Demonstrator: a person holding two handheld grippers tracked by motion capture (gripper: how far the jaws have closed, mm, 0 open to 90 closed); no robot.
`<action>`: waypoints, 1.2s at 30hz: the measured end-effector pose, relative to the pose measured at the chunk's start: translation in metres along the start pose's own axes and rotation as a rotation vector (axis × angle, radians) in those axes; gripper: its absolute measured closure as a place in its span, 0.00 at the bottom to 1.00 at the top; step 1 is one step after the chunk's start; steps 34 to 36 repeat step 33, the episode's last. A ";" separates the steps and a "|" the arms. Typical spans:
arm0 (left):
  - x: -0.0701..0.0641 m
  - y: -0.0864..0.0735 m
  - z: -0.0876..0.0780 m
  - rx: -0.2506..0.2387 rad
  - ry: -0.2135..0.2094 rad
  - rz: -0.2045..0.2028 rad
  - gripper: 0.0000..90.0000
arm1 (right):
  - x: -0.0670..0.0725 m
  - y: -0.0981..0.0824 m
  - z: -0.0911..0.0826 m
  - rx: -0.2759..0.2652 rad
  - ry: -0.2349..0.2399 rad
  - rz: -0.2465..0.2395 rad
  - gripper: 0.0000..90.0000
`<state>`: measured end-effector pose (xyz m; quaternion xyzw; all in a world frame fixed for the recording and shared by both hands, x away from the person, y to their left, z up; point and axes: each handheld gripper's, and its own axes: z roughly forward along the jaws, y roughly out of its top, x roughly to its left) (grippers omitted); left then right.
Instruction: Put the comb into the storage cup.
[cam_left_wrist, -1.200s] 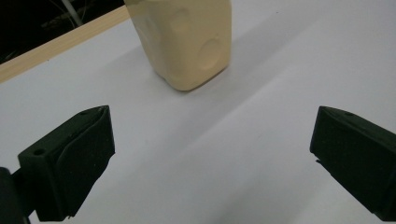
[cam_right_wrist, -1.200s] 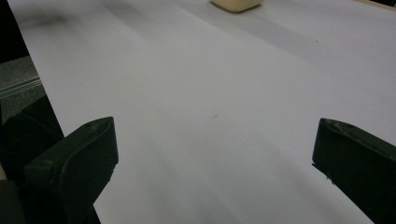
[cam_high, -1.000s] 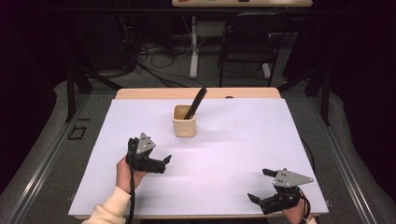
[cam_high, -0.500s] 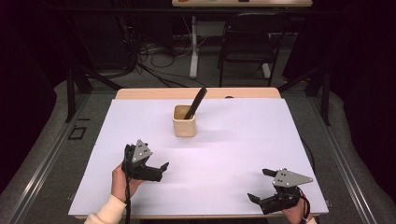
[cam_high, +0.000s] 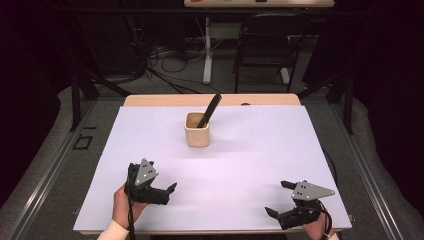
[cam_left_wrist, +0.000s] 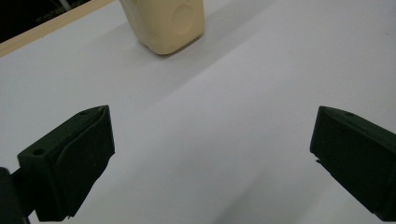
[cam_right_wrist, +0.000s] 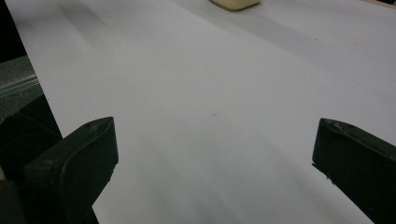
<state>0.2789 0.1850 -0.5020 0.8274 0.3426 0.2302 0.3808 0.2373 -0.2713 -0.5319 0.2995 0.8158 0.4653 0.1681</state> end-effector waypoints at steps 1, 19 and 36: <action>-0.001 -0.001 -0.001 0.000 0.001 -0.003 0.00 | 0.000 0.000 0.000 0.001 -0.001 -0.001 0.00; -0.005 -0.029 -0.019 -0.024 0.018 -0.036 0.00 | 0.000 0.000 -0.001 0.006 -0.014 -0.007 0.00; -0.003 -0.043 -0.016 -0.068 -0.022 -0.016 0.00 | -0.001 0.000 -0.001 0.006 -0.015 -0.017 0.00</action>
